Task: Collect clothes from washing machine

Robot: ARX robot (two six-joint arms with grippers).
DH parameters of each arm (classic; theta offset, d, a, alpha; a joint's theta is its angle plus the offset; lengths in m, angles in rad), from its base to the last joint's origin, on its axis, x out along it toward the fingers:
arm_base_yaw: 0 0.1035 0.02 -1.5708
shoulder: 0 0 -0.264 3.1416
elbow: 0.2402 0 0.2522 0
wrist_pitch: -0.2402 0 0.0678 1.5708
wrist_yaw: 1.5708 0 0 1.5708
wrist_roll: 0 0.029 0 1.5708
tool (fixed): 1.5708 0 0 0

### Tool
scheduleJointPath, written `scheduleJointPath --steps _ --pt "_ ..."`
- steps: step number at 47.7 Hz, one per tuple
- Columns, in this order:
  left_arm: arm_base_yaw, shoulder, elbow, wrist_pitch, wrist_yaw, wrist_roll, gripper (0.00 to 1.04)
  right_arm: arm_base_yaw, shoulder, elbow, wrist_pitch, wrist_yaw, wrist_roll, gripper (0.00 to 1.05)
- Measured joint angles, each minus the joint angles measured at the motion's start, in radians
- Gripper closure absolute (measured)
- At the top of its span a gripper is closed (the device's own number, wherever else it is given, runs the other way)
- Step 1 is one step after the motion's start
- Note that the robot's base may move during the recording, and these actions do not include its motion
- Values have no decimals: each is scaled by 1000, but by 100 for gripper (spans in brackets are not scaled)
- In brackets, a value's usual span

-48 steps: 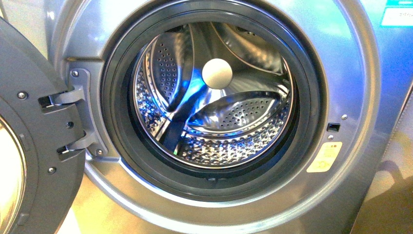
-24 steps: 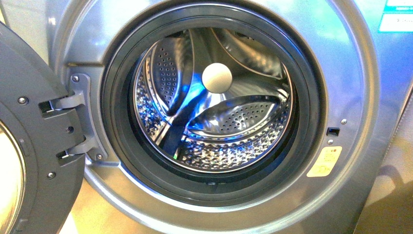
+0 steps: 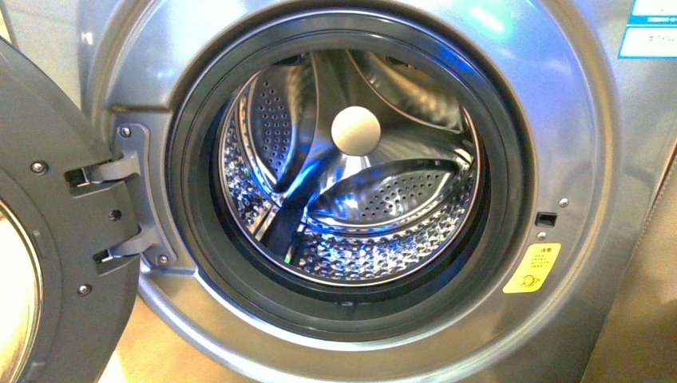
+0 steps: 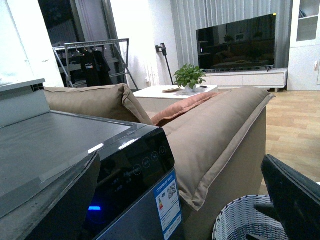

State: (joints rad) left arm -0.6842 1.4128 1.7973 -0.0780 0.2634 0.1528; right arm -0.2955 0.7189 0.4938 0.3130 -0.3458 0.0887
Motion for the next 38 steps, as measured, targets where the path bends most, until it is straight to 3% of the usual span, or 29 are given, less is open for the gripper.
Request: scheduleJointPath --steps 2,3,4,6,8,9,17,20,25,38 --pt "-37 -3 33 -137 -262 -40 15 22 -31 -31 -55 69 -29 33" --pt "-38 -11 27 -162 -319 -50 17 32 -42 -48 -62 87 -39 36" --pt "-38 -43 -18 -224 -483 -75 22 45 -57 -73 -63 104 -50 42" --pt "-25 -116 -148 -226 -698 -101 31 63 -74 -104 -61 121 -62 49" --pt "3 -204 -294 -169 -826 -117 40 87 -100 -146 -53 148 -70 59" --pt "18 -242 -353 -143 -845 -122 43 94 -109 -159 -50 155 -72 63" --pt "184 -548 -836 47 -777 -141 76 152 -194 -256 -27 205 -83 95" --pt "222 -620 -960 91 -718 -144 86 161 -206 -273 -27 208 -88 91" --pt "275 -690 -1096 137 -658 -150 99 164 -211 -278 -27 214 -87 75" --pt "303 -710 -1178 146 -646 -153 41 165 -212 -279 -27 214 -87 17"
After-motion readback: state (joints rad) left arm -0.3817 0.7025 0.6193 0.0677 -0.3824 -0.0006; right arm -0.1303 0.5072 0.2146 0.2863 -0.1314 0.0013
